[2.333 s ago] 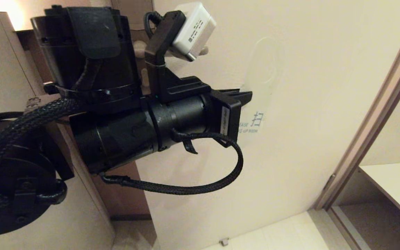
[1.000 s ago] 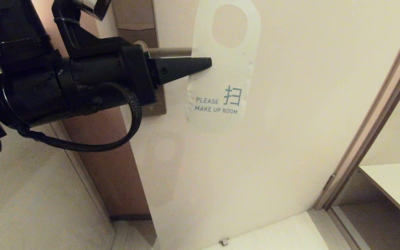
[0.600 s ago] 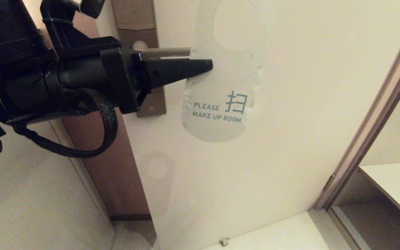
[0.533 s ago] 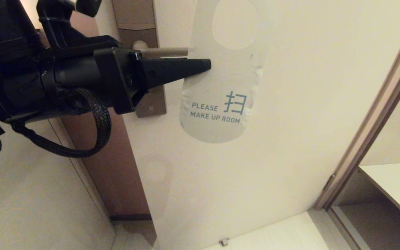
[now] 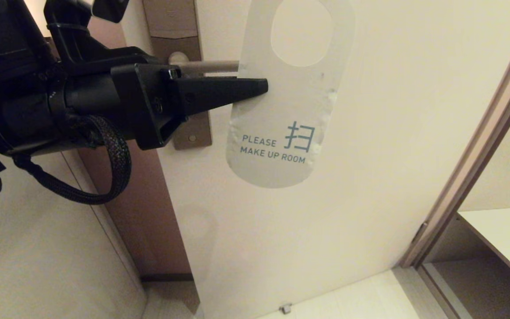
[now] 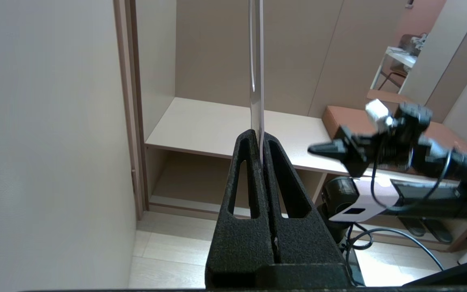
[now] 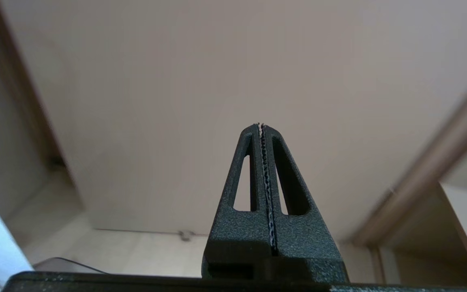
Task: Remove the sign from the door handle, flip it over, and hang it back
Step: Hand it to the other hand
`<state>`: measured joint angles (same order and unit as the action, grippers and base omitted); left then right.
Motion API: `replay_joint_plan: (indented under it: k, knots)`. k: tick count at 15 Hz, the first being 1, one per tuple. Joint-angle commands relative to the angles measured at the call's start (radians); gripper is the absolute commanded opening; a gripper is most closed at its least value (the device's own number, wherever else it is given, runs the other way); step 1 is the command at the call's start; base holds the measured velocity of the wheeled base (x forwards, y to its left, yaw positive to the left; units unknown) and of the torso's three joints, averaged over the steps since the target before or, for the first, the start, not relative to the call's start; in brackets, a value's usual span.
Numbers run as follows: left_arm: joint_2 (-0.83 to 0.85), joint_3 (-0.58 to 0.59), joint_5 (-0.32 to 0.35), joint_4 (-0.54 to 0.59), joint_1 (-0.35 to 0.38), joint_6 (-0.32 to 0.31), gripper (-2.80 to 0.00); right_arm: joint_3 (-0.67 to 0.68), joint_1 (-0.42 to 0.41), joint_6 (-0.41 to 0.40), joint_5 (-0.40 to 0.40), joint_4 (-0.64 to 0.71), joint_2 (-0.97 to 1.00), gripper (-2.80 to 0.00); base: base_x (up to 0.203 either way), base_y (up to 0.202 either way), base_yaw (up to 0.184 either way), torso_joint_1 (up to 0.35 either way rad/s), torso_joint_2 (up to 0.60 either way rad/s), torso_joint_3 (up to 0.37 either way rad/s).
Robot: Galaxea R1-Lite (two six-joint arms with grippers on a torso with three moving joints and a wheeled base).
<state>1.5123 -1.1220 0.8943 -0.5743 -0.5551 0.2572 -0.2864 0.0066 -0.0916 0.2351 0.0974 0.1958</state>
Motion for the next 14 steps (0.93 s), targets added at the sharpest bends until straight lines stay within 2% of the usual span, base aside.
replay_joint_plan:
  k: [1, 2, 5, 7, 9, 11, 13, 14]
  knots:
    - [0.001, 0.005, 0.005, -0.006, 0.0, 0.002, -2.8, -0.054, 0.001, -0.001, 0.042, -0.039, 0.178, -2.8, 0.0, 0.0, 0.0, 0.0, 0.0, 0.0]
    - [0.001, 0.013, 0.005, -0.017, 0.0, 0.002, -2.8, -0.091, 0.002, -0.001, 0.092, -0.068, 0.244, -2.8, 0.0, 0.0, 0.0, 0.0, 0.0, 0.0]
    - [0.002, 0.039, 0.005, -0.052, 0.0, 0.004, -2.8, -0.23, 0.002, -0.004, 0.369, -0.109, 0.402, -2.8, 0.0, 0.0, 0.0, 0.0, 0.0, 0.0]
    - [0.003, 0.042, 0.005, -0.061, 0.0, 0.004, -2.8, -0.285, 0.002, -0.008, 0.496, -0.116, 0.474, -2.8, 0.0, 0.0, 0.0, 0.0, 0.0, 0.0]
    - [0.003, 0.042, 0.005, -0.062, -0.002, 0.004, -2.8, -0.32, 0.003, -0.008, 0.561, -0.117, 0.522, -2.8, 0.0, 0.0, 0.0, 0.0, 0.0, 0.0]
    - [0.006, 0.042, 0.005, -0.062, -0.003, 0.004, -2.8, -0.352, 0.005, -0.008, 0.589, -0.117, 0.56, -2.8, 0.0, 0.0, 0.0, 0.0, 0.0, 0.0]
    - [0.009, 0.042, 0.005, -0.062, -0.009, 0.004, -2.8, -0.368, 0.046, -0.007, 0.615, -0.113, 0.582, -2.8, 0.0, 0.0, 0.0, 0.0, 0.0, 0.0]
    - [0.009, 0.042, 0.006, -0.062, -0.009, 0.004, -2.8, -0.371, 0.087, -0.007, 0.616, -0.116, 0.596, 0.0, 0.0, 0.0, 0.0, 0.0, 0.0, 0.0]
